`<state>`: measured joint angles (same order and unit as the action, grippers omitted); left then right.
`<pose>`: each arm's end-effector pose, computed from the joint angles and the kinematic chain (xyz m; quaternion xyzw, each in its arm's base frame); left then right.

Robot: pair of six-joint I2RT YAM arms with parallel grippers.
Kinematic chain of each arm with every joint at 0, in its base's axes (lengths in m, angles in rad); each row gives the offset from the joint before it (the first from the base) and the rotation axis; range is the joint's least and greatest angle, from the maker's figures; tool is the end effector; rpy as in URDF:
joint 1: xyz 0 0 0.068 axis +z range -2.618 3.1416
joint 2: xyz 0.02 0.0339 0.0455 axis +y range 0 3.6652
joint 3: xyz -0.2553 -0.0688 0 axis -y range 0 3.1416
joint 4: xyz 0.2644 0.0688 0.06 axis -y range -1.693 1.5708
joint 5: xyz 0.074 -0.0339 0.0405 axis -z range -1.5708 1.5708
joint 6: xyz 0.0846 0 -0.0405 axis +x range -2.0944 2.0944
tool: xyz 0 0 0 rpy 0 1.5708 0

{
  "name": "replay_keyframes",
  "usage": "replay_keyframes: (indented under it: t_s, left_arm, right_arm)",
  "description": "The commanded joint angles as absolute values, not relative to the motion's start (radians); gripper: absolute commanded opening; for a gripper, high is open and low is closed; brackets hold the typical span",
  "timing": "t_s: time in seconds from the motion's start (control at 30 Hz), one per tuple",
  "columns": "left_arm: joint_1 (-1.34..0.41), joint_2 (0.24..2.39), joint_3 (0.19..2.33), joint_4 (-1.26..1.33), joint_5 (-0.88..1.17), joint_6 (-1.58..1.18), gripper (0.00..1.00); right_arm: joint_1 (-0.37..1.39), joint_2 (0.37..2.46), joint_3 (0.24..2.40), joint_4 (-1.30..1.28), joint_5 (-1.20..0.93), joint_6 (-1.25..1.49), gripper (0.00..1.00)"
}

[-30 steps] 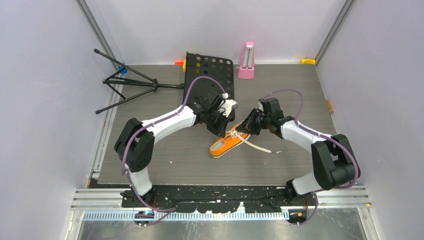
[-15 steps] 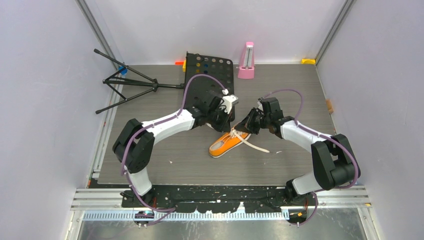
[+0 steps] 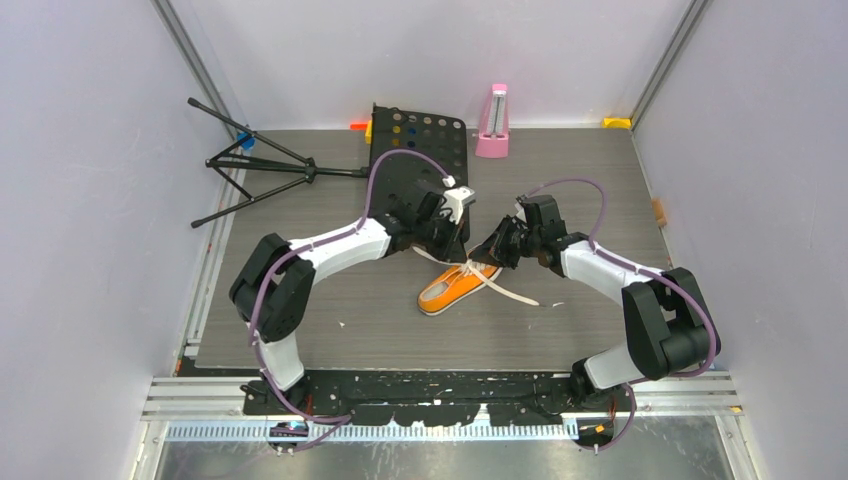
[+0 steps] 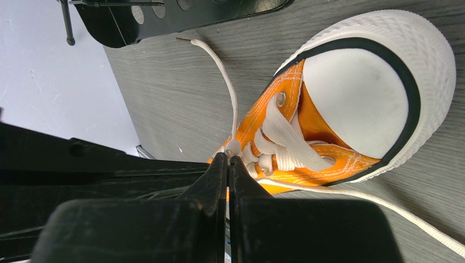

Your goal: Tie the shoes

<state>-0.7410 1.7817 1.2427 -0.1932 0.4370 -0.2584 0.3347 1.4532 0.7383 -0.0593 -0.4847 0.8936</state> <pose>0.3028 -0.3256 0.1782 0.2988 0.8447 -0.3642 0.2540 0.3039 0.1474 0.1349 0.1573 0.8857 0.3978 0.1802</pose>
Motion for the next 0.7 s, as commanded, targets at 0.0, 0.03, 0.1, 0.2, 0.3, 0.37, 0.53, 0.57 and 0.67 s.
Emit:
replay_keyframes:
  t_s: [0.0, 0.03, 0.1, 0.2, 0.3, 0.37, 0.53, 0.57, 0.67]
  left_arm:
    - [-0.738, 1.816, 1.265, -0.144, 0.484, -0.281, 0.0]
    - [-0.738, 1.818, 1.267, -0.149, 0.48, -0.283, 0.0]
    - [-0.738, 1.818, 1.264, -0.156, 0.474, -0.285, 0.0]
    - [-0.737, 1.821, 1.261, -0.168, 0.445, -0.296, 0.0]
    - [-0.728, 1.825, 1.256, -0.167, 0.452, -0.317, 0.0]
    - [-0.727, 1.827, 1.249, -0.144, 0.477, -0.327, 0.0]
    - [-0.727, 1.868, 1.262, -0.132, 0.583, -0.339, 0.05]
    - [-0.727, 1.869, 1.255, -0.118, 0.594, -0.35, 0.07]
    - [-0.727, 1.868, 1.234, -0.072, 0.602, -0.365, 0.11]
  right_arm:
    - [0.341, 1.452, 0.76, -0.02, -0.499, 0.903, 0.0]
    - [0.341, 1.451, 0.761, -0.021, -0.499, 0.903, 0.0]
    - [0.34, 1.452, 0.762, -0.021, -0.499, 0.903, 0.0]
    - [0.341, 1.455, 0.763, -0.021, -0.499, 0.903, 0.0]
    - [0.341, 1.456, 0.759, -0.018, -0.5, 0.904, 0.0]
    - [0.341, 1.457, 0.761, -0.018, -0.5, 0.904, 0.0]
    - [0.341, 1.462, 0.764, -0.009, -0.505, 0.92, 0.0]
    - [0.341, 1.465, 0.763, -0.007, -0.509, 0.928, 0.0]
    - [0.341, 1.464, 0.747, 0.043, -0.517, 0.971, 0.0]
